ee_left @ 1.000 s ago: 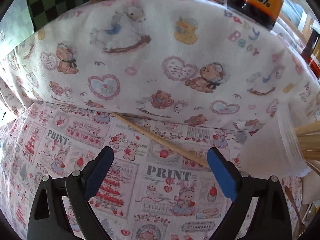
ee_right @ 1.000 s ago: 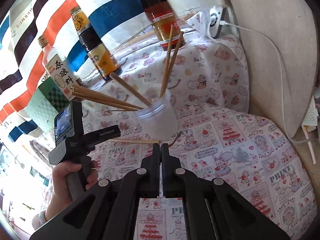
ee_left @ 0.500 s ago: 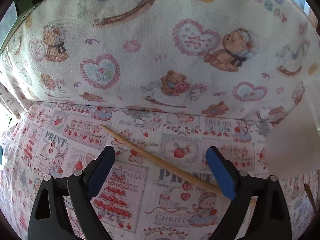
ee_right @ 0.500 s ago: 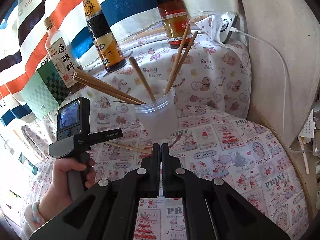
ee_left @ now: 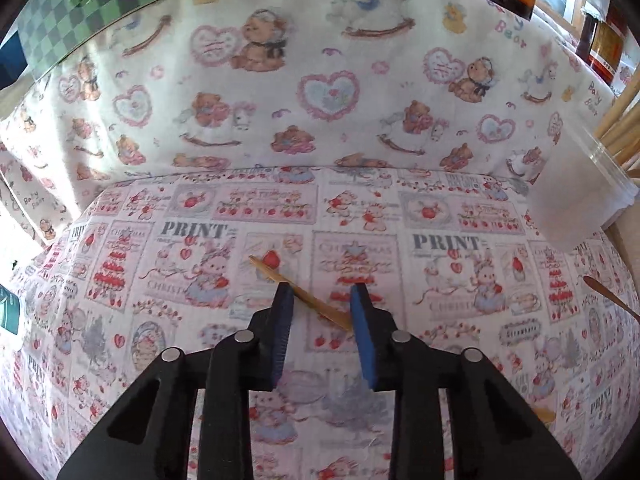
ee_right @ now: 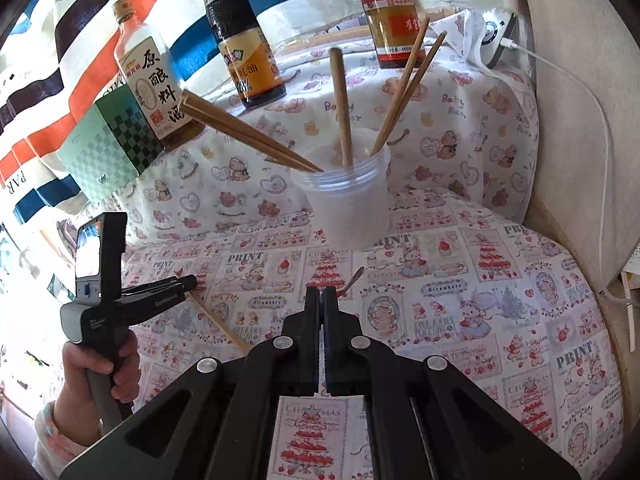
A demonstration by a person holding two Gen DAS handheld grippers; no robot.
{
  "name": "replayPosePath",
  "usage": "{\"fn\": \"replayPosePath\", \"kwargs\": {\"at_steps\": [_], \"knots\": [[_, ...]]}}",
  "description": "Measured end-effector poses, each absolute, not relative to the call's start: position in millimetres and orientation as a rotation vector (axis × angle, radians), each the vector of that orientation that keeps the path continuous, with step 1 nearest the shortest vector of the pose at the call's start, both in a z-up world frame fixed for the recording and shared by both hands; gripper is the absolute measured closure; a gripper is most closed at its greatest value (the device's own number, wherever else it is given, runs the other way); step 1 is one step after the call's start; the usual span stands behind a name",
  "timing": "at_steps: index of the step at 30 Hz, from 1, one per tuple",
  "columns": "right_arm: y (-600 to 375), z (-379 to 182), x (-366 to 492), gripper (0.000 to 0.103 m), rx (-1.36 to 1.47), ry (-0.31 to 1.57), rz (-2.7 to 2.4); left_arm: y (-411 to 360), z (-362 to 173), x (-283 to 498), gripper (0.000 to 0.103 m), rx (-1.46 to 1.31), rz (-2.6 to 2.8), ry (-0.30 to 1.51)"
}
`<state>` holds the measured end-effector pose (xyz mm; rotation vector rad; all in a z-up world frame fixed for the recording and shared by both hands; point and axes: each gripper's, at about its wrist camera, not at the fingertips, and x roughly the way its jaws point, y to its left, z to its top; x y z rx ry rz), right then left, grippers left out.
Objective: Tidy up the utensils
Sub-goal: 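Grasp the loose wooden chopstick on the cloth with the left tool while the right tool holds the fork, then lift the chopstick upright with the left tool while the right tool carries the fork to the cup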
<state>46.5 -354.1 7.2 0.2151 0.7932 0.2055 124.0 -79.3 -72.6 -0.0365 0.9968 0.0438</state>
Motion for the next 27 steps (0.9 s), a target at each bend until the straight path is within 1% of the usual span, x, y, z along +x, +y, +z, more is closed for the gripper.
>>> {"fn": "replayPosePath", "kwargs": {"at_steps": [2, 4, 5, 8, 9, 12, 13, 14, 15, 18, 21, 24, 27], "knots": [[-354, 6, 47, 0.101, 0.233, 0.808, 0.234, -73, -72, 120, 0.095, -0.079, 0.010, 1.006], [-354, 8, 45, 0.101, 0.223, 0.792, 0.227, -59, -73, 116, 0.101, -0.132, -0.017, 1.021], [-353, 9, 43, 0.101, 0.219, 0.784, 0.223, -59, -72, 116, 0.103, -0.140, -0.018, 1.020], [-356, 10, 43, 0.101, 0.224, 0.779, 0.221, -59, -61, 124, 0.103, -0.124, -0.050, 0.999], [-356, 11, 43, 0.101, 0.224, 0.779, 0.224, -66, -52, 143, 0.103, -0.133, -0.060, 1.002], [-358, 10, 44, 0.101, 0.229, 0.782, 0.228, -66, -43, 146, 0.103, -0.150, -0.077, 1.001], [-358, 11, 45, 0.101, 0.233, 0.785, 0.237, -66, -36, 143, 0.092, -0.132, -0.075, 1.001], [-358, 11, 45, 0.101, 0.237, 0.787, 0.245, -65, -34, 139, 0.073, -0.105, -0.061, 1.004], [-358, 11, 44, 0.101, 0.238, 0.787, 0.249, -67, -31, 135, 0.067, -0.073, -0.041, 0.994], [-354, 15, 40, 0.101, 0.228, 0.771, 0.275, -62, -20, 96, 0.065, -0.016, -0.060, 0.950], [-346, 18, 33, 0.101, 0.219, 0.773, 0.318, -40, -14, 57, 0.064, -0.085, -0.115, 0.957], [-333, 21, 25, 0.101, 0.183, 0.762, 0.361, -30, -20, 31, 0.064, -0.129, -0.149, 0.992], [-326, 22, 19, 0.101, 0.169, 0.758, 0.373, -40, -30, 6, 0.064, -0.023, -0.110, 1.013]]}}
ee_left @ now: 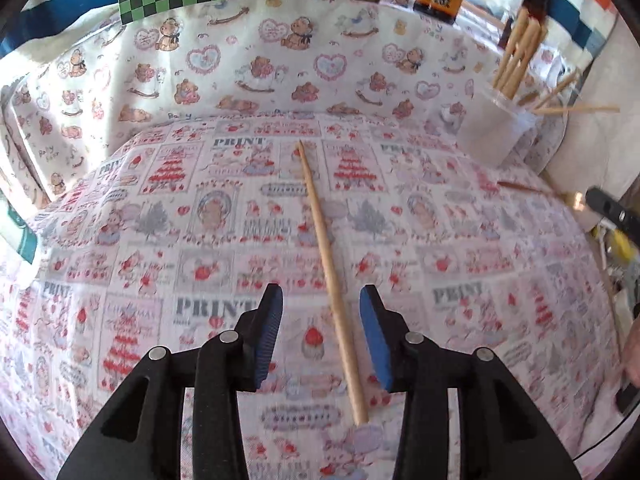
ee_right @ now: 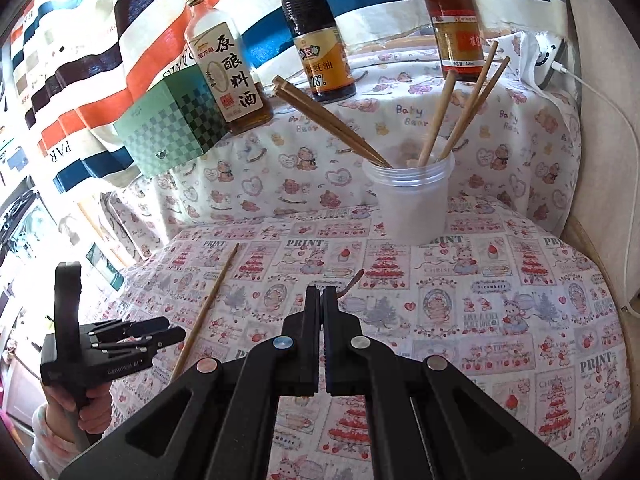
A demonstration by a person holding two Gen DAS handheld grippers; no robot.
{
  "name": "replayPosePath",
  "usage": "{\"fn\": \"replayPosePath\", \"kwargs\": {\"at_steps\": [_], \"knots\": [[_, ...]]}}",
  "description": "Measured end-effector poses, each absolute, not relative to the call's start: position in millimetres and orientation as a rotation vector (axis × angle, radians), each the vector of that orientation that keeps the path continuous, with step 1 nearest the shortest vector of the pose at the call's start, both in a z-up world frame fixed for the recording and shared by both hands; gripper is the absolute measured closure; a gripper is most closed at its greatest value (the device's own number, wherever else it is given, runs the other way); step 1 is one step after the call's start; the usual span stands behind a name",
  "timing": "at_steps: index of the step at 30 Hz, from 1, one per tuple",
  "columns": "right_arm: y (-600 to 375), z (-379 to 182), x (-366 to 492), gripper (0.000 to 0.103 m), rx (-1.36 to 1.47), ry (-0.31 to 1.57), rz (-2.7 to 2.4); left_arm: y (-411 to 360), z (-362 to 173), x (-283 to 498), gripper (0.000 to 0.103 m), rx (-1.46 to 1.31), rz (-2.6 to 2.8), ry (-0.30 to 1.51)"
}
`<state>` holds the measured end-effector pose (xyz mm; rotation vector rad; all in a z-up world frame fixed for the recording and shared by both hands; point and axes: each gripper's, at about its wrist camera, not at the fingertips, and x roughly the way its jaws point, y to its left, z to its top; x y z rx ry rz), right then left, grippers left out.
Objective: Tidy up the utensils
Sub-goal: 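Lift the chopstick upright with the left tool while the right tool carries the fork to the cup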
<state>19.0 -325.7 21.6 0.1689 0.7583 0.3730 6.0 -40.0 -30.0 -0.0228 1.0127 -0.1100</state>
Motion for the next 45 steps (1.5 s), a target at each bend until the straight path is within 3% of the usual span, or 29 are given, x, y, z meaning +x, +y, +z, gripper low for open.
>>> {"fn": "replayPosePath", "kwargs": {"at_steps": [2, 9, 11, 17, 28, 34, 45], "knots": [[-323, 21, 16, 0.101, 0.175, 0.773, 0.408, -47, -40, -6, 0.070, -0.014, -0.130, 1.045], [-314, 20, 10, 0.101, 0.139, 0.766, 0.417, -66, -51, -24, 0.069, 0.063, -0.123, 1.015], [-316, 22, 9, 0.101, 0.141, 0.755, 0.418, -68, -50, -29, 0.096, 0.094, -0.114, 0.990], [-317, 25, 8, 0.101, 0.152, 0.712, 0.444, -64, -50, -28, 0.097, 0.068, -0.086, 0.936], [-325, 25, 12, 0.101, 0.228, 0.649, 0.498, -52, 47, -37, 0.097, -0.024, -0.148, 0.640], [-327, 24, 14, 0.101, 0.239, 0.639, 0.494, -58, 71, -31, 0.097, 0.017, -0.128, 0.643], [-317, 23, 9, 0.101, 0.196, 0.636, 0.512, -64, 67, -25, 0.097, 0.061, -0.114, 0.719]]}}
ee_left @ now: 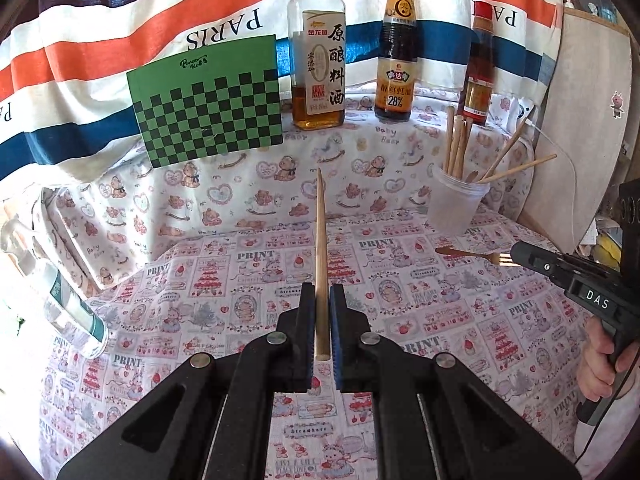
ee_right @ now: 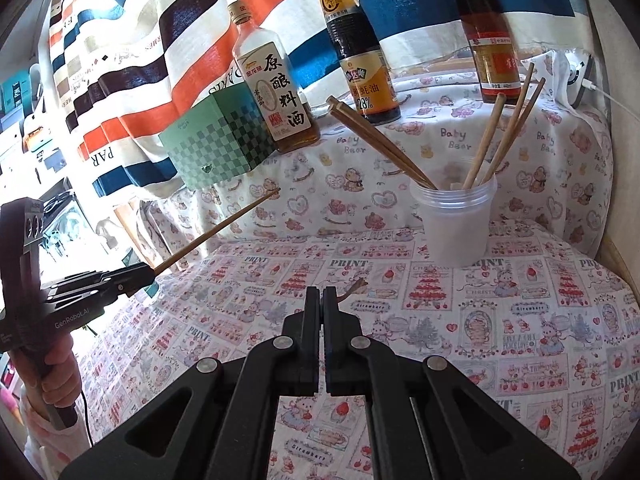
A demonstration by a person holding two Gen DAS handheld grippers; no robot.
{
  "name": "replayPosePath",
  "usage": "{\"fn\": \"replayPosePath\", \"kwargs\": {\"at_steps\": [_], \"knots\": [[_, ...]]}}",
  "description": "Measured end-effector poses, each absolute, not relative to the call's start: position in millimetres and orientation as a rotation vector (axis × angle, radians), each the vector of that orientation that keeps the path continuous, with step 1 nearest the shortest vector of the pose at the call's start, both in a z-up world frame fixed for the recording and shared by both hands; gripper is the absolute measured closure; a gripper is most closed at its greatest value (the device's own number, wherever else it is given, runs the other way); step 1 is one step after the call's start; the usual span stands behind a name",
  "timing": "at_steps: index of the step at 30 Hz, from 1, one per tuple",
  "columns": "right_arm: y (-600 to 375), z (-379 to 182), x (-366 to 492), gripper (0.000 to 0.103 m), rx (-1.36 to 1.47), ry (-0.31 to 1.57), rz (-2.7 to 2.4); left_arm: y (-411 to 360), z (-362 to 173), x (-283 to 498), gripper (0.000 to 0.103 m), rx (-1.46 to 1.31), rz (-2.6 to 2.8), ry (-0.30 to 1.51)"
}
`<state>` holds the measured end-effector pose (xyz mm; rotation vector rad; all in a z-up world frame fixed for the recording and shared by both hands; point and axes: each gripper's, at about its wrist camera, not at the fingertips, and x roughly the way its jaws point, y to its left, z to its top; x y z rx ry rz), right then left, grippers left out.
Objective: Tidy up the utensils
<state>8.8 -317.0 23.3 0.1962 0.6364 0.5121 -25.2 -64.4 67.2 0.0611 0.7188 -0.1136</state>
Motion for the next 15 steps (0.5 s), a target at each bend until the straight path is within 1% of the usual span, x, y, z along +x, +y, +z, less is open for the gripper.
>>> {"fn": "replayPosePath", "kwargs": {"at_steps": [9, 15], "knots": [[-322, 22, 10, 0.101, 0.215, 0.645, 0.490, -79, 88, -45, 0.097, 0.108, -0.154, 0.659], [-341, 32, 8, 0.101, 0.276, 0.615, 0.481, -86, 98, -40, 0.097, 0.067, -0.182, 0.639]]}}
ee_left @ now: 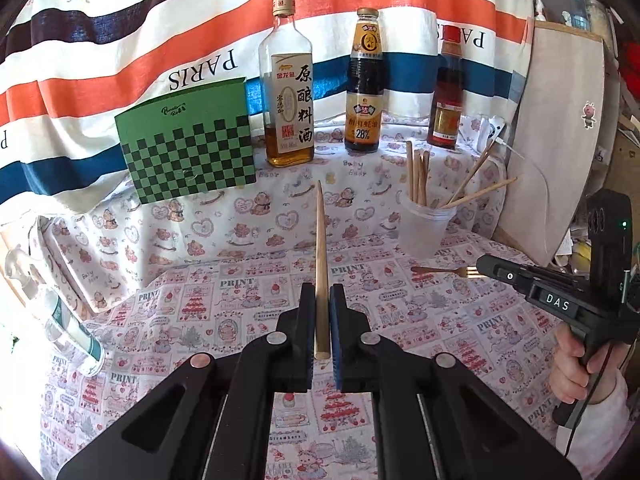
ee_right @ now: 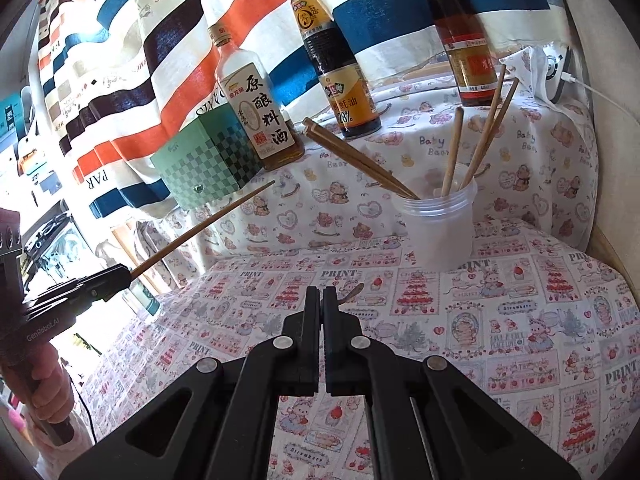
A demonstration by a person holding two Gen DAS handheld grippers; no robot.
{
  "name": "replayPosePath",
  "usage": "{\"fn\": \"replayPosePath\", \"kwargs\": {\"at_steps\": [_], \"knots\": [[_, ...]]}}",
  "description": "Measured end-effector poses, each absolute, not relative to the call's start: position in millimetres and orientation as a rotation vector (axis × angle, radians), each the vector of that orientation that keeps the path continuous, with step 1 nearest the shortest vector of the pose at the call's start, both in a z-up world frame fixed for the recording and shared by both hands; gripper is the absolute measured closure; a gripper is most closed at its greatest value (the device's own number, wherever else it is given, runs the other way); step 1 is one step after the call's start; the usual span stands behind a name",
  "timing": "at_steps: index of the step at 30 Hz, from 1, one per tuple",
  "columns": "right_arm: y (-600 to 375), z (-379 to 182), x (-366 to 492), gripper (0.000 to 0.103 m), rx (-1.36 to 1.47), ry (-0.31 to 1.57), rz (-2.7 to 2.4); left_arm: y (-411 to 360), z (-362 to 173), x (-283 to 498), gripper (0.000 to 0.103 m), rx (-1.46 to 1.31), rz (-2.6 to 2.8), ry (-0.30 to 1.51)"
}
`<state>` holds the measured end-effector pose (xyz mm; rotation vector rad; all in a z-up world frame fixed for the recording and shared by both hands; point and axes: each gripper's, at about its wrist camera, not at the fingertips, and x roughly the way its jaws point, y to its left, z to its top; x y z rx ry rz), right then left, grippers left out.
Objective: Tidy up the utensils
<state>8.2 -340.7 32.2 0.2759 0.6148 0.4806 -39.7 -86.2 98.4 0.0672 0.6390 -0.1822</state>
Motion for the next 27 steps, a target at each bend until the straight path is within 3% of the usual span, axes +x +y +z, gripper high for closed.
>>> {"fn": "replayPosePath", "kwargs": {"at_steps": [17, 27], "knots": [[-399, 86, 1, 0.101, 0.346, 0.499, 0.379, -146, 132, -12, 0.097, 0.089, -0.373, 0.754], [-383, 131, 51, 0.101, 0.304, 0.483, 0.340, -167, 156, 4, 0.097, 0.094, -0.350, 0.682]]}}
